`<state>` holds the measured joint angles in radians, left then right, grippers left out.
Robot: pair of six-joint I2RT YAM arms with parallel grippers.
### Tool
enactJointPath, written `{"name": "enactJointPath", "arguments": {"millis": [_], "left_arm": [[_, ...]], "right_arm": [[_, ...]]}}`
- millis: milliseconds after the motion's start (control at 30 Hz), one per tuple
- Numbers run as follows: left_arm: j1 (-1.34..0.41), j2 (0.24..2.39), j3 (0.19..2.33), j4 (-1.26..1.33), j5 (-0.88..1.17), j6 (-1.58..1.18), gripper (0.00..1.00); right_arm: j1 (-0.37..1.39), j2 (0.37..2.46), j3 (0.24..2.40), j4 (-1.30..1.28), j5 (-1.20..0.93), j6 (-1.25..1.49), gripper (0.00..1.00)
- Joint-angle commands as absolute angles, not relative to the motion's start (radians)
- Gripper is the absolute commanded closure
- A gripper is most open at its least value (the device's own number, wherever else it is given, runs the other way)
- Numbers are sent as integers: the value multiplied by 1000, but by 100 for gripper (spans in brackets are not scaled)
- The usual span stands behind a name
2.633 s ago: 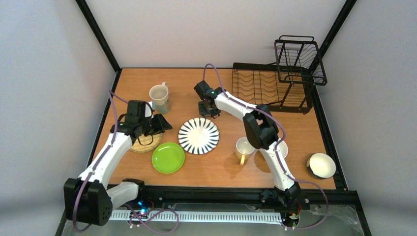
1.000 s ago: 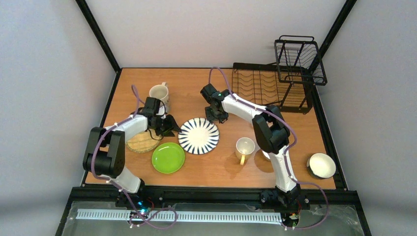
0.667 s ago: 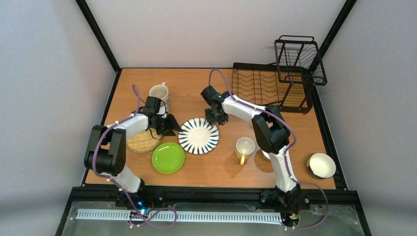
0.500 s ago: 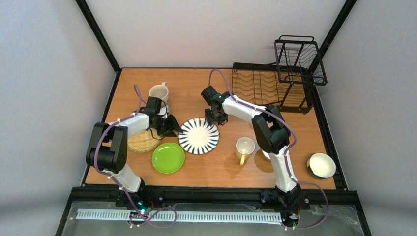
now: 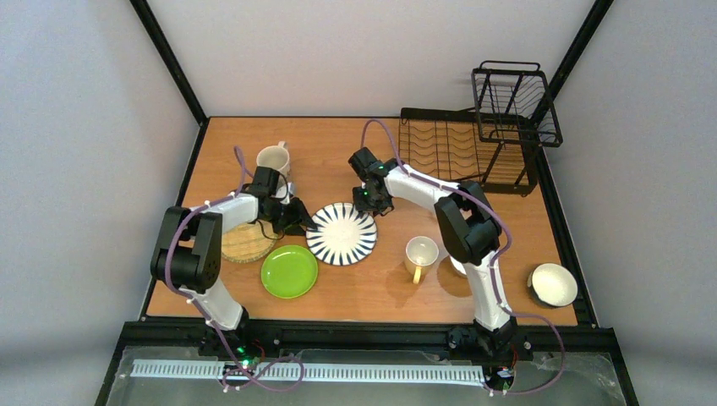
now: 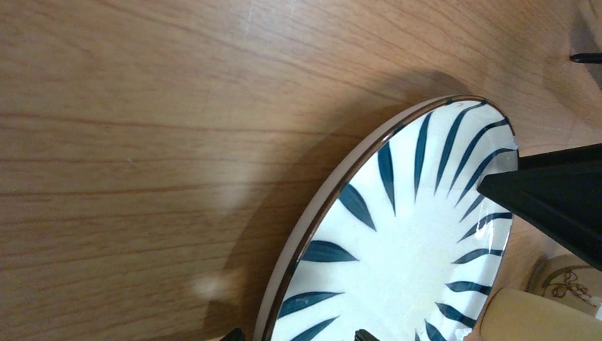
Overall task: Load the mixed dishes into the dish rack
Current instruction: Move the plate to the center of the board.
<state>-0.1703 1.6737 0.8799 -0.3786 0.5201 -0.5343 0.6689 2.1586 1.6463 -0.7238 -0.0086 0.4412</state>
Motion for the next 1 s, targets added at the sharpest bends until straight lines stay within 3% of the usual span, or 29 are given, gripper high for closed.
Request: {"name": "enactJointPath", "arguments": {"millis": [0,967], "left_arm": [[-176,1689,912,-348,563,-519,14],[-176,1587,908,-311,678,-568,16]], "right_arm": [[661,2159,1610,-731,-26,436,20],[658,2198,1582,-702,-96,443,22]]}}
